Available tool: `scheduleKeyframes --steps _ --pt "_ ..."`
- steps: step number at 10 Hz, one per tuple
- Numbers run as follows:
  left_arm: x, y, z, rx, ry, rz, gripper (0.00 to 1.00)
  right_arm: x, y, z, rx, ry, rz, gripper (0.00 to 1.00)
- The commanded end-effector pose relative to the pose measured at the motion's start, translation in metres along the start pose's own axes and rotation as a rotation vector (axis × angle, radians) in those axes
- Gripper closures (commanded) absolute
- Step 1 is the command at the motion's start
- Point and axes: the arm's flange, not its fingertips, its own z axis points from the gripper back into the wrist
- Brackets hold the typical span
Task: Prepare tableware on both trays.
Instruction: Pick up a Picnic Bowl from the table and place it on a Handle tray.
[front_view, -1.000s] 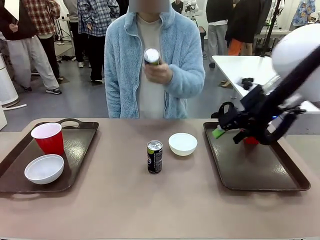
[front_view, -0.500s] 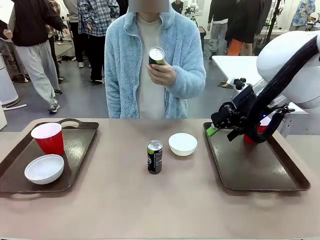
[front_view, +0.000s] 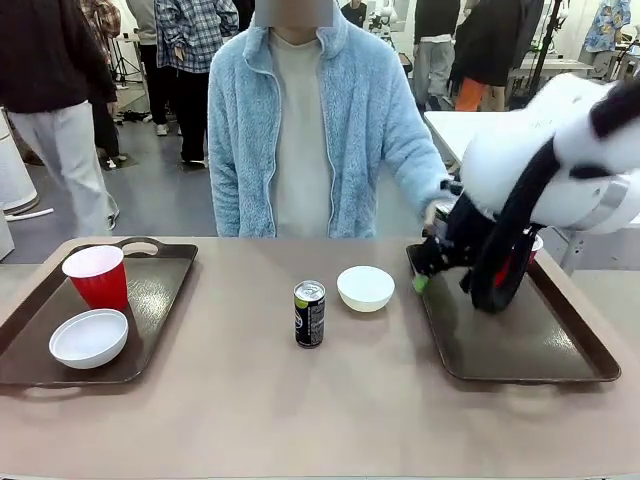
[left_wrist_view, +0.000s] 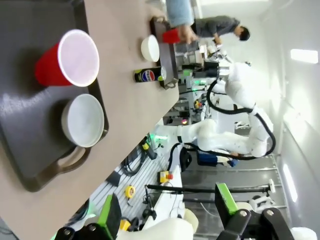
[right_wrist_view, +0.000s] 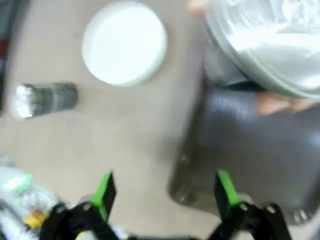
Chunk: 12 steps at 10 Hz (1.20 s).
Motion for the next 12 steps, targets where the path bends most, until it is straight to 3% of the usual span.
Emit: scheduleKeyframes --steps 1,4,7,10,12 --pt "-0.001 -0.008 0.003 -0.012 -0.027 0.001 0.0 -0.082 0.012 0.049 -0.493 0.169 0.054 0.0" --pt "-0.001 -0.008 0.003 -0.012 -0.027 0.001 0.0 -0.106 0.007 0.059 -0.415 0.184 0.044 0.0" --pt "-0.001 -0.008 0.003 -0.012 -0.027 0.001 0.0 -0.096 -0.003 0.048 -0.303 0.171 0.043 0.0" --pt "-0.001 -0.008 0.003 -0.012 -0.027 0.001 0.0 -0.06 -0.003 0.044 -0.18 0.047 0.011 0.0" --pt "-0.001 -0.008 0.003 -0.012 -0.027 0.001 0.0 -0.014 0.014 0.024 -0.189 -0.009 0.003 0.0"
